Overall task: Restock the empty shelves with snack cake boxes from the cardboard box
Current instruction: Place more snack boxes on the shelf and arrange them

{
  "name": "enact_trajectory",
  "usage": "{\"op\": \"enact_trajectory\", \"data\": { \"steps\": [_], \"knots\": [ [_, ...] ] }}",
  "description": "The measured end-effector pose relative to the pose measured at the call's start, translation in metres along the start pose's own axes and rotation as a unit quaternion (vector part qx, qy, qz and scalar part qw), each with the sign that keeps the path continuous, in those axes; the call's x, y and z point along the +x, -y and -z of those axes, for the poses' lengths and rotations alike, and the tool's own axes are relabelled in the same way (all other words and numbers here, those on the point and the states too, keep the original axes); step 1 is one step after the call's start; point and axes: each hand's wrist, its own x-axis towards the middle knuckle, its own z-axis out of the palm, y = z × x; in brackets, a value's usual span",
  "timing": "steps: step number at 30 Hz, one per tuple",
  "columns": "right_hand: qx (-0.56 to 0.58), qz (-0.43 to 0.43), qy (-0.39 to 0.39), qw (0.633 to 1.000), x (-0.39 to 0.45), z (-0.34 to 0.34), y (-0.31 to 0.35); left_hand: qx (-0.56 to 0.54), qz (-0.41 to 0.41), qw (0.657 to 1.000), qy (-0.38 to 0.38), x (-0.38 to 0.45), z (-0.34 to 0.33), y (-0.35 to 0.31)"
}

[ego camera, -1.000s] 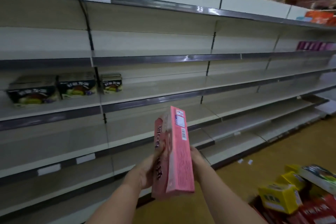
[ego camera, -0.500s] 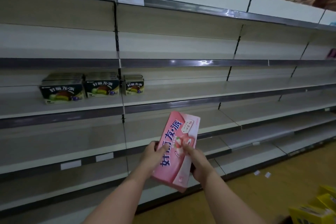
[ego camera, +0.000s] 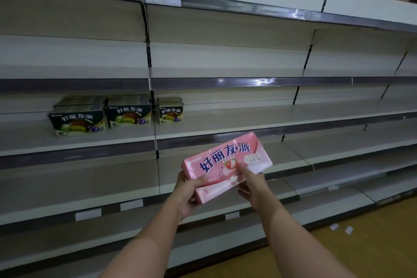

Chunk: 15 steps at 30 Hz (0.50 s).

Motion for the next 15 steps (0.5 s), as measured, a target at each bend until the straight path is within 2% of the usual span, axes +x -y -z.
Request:
{"op": "enact_trajectory", "data": {
  "steps": [2, 4, 8, 15],
  "knots": [
    [0.016, 0.027, -0.069, 0.997, 0.017, 0.015, 0.014, 0.041, -0.023, 0.999, -0.01, 0.009, -0.002, -0.009],
    [-0.034, 0.04, -0.106, 0.993, 0.034, 0.028, 0.024, 0.082, -0.027, 0.996, -0.018, 0.02, -0.009, -0.015],
    [-0.097, 0.059, -0.07, 0.991, 0.061, 0.04, 0.037, 0.119, -0.041, 0.991, -0.043, 0.052, -0.026, -0.02],
    [-0.075, 0.123, -0.027, 0.989, 0.107, 0.036, 0.067, 0.192, -0.155, 0.961, -0.127, 0.095, -0.052, -0.034]
  ]
}}
